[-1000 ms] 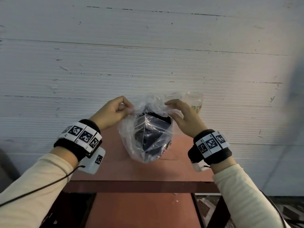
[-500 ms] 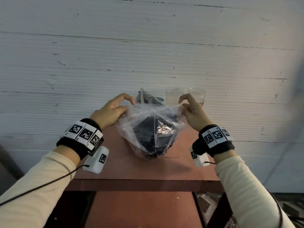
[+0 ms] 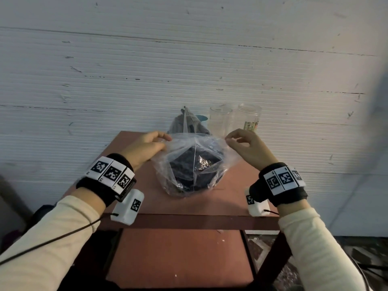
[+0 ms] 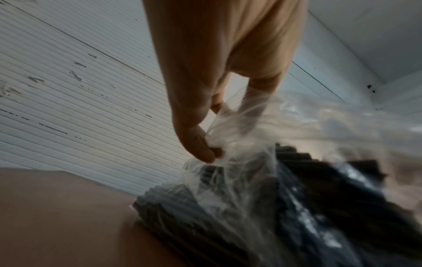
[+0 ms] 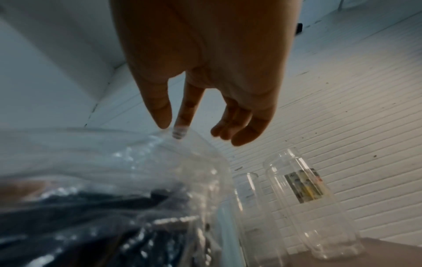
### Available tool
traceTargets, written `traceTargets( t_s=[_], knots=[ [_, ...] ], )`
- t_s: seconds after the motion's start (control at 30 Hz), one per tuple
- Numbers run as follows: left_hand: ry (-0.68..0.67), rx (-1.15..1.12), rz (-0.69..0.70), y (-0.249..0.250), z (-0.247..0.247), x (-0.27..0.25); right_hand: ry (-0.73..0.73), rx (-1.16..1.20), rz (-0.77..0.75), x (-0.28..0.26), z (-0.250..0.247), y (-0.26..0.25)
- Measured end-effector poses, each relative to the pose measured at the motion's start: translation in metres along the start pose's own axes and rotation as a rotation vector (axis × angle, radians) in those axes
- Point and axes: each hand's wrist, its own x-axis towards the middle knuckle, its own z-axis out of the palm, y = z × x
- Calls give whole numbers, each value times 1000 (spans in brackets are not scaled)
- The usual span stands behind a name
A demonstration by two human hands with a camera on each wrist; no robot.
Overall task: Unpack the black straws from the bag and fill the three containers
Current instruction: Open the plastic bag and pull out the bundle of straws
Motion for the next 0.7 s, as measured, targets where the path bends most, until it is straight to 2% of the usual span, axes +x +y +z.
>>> traceTargets(
  t_s=[0.1,0.17,0.33,0.4,0.47,0.57,0.63,0.7],
  knots=[
    [62,29,33,-3,2,-7,143,-7,-7,-12,-6,-13],
    [58,4,19,-2,4,-11,144,-36,17,-17,-9,-20],
    [59,-31,-140,-5,8,-19,-65,-181,181,-28,-2,-34],
    [23,-35,-217,-4,11,-24,-198,-236,258,-32,6,-36],
    [-43,-56,-286,-2,15,-28,-323,-121,422,-36,12,-41],
    [-121,-57,-360,1,22,-34,-395,114,650,-42,17,-51],
    [-154,-84,-405,1,25,-37,-429,114,677,-41,21,-52],
    [-164,-123,-429,1,26,-36,-467,58,627,-39,25,-49]
  ],
)
